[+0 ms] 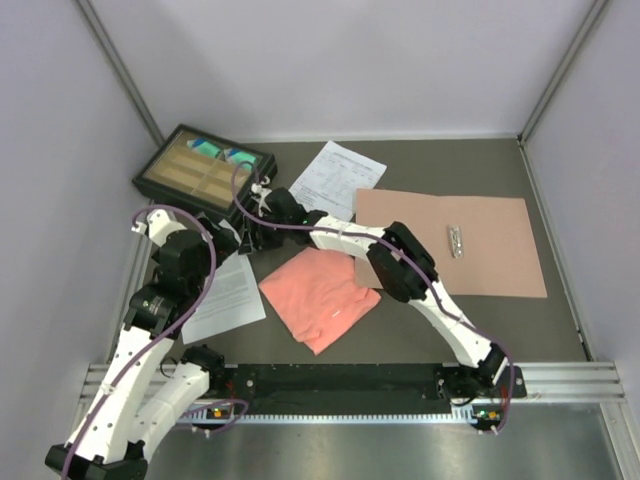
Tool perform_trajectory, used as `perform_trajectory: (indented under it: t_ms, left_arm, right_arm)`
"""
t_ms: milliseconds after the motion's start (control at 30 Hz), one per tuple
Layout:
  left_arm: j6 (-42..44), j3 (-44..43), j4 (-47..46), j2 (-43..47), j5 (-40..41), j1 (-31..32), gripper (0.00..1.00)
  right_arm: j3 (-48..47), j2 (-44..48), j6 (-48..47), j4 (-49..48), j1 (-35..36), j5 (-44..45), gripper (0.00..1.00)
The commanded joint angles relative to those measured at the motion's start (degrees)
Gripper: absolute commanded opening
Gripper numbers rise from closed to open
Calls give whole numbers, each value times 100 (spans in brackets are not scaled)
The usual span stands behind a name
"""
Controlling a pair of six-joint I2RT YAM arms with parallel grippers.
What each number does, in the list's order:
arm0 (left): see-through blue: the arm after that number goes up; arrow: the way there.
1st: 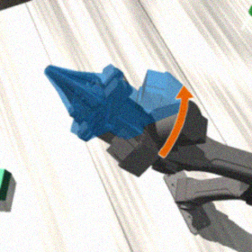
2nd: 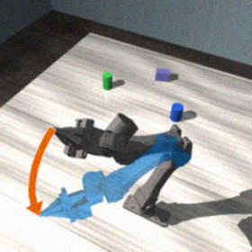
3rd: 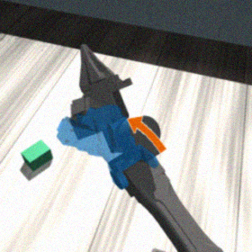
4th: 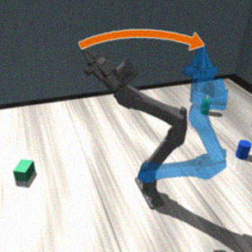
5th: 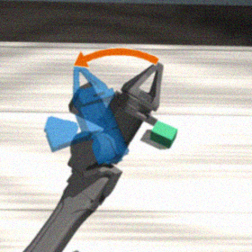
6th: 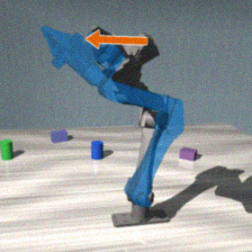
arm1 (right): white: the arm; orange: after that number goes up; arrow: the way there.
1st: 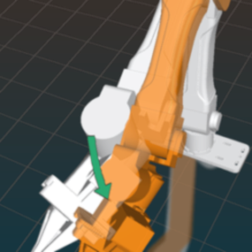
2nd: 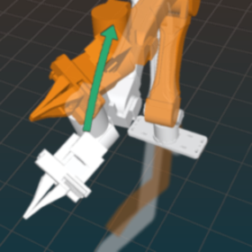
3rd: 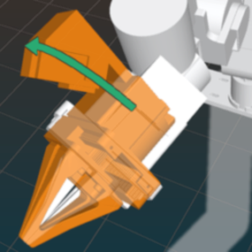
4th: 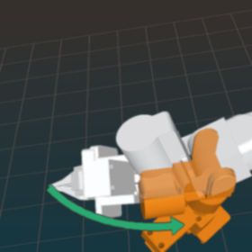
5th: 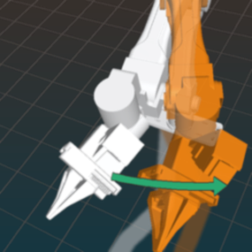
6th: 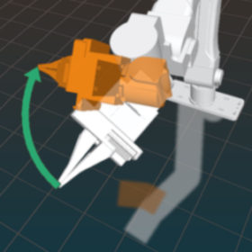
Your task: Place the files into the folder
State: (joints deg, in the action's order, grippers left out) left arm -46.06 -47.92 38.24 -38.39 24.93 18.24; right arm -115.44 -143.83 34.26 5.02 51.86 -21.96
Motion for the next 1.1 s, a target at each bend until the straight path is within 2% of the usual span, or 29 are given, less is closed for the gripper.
perform_trajectory:
  t_ms: [0,133,167,233,267,333,467,633,733,833,967,1067]
  left_arm:
    - [63,-235,122,42,-58,-31,98]
    - [18,-358,158,86,-93,-31,98]
    - [18,-393,166,95,-102,-22,97]
    - [18,-507,193,112,-93,-31,97]
    - [27,-560,245,113,-93,-22,97]
    - [53,-761,315,121,-93,-22,97]
    - [369,-1210,360,253,-216,-22,97]
    - [1011,-2087,-61,411,-50,-22,96]
    - [1389,-2344,-394,394,144,-31,96]
    - [1583,-2345,-624,211,-75,-22,96]
    - [1408,-2248,-730,-273,-742,-22,94]
    - [1214,-1880,-1219,-546,-1322,-22,93]
  right_arm:
    - [-479,-285,370,-309,211,-282,51]
    - [-681,-540,415,-448,500,-563,44]
    - [-830,-584,432,-466,562,-634,38]
    - [-1085,-716,441,-423,641,-810,31]
    - [-1304,-795,441,-379,711,-845,18]
    - [-1411,-761,415,-283,773,-863,1]
    - [-1429,-200,204,-19,896,-810,0]
    - [-1350,1083,-182,464,897,-732,0]
    - [-877,1968,-464,798,739,-530,0]
    - [97,2830,-412,940,232,-520,0]
    - [2221,3911,-323,501,-754,-1291,0]
    - [3061,4484,-902,877,-1571,-1714,0]
